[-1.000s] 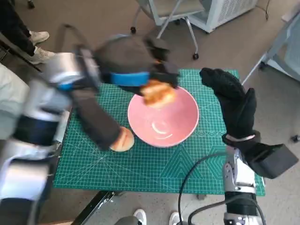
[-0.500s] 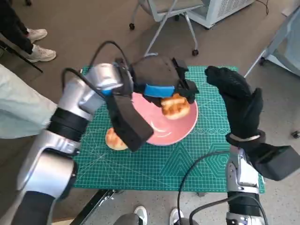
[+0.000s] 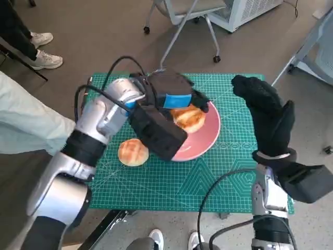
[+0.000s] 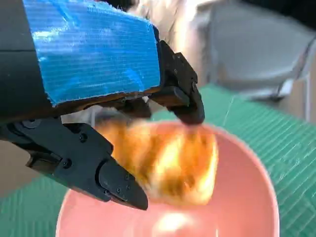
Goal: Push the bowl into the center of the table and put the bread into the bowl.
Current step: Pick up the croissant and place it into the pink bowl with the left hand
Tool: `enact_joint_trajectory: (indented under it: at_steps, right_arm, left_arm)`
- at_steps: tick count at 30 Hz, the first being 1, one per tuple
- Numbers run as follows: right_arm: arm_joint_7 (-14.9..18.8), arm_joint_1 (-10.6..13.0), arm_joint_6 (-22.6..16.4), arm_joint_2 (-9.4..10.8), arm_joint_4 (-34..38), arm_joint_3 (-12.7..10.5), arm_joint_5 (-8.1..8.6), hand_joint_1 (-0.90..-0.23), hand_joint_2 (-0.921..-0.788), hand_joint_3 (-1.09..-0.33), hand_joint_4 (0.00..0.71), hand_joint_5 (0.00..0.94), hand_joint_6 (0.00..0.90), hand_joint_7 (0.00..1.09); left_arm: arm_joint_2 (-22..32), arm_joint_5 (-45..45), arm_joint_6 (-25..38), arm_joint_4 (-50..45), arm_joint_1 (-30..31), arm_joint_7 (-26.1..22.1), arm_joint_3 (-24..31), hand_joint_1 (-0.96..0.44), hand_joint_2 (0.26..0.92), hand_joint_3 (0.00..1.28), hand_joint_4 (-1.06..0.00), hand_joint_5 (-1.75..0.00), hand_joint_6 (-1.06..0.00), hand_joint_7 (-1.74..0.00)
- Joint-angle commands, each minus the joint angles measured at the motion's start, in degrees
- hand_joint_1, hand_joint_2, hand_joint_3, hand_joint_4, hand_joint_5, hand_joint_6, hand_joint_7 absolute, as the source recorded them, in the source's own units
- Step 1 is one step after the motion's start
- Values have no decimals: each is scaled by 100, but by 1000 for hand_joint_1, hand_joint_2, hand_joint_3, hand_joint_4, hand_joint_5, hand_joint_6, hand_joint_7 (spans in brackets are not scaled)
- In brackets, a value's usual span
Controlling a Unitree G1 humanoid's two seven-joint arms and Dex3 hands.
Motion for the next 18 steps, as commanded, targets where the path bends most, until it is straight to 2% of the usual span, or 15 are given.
enact_joint_trajectory:
  at_steps: [1,4,9,18]
  right_arm:
    - [-66,64,62,31,98,8,-86,-733,-921,-833,197,2,43,536]
    - [-71,48,40,40,130,21,-101,-733,-921,-833,197,2,44,534]
    - [-67,12,22,53,183,40,-112,-733,-921,-833,197,2,45,532]
    - [-13,2,17,61,212,75,-82,-723,-921,-833,197,2,45,530]
  left_arm:
    - [88,-331,-51,-86,21,-277,114,-145,758,2,-93,-3,-307,-7]
    - [172,-645,-213,-86,42,-473,242,-192,750,1,-35,-1,-264,-2]
    - [325,-1098,-175,-364,133,-786,473,-223,743,0,-5,1,-243,-2]
    - [912,-1792,415,-1704,594,-1249,1103,-211,738,0,1,1,-255,-9]
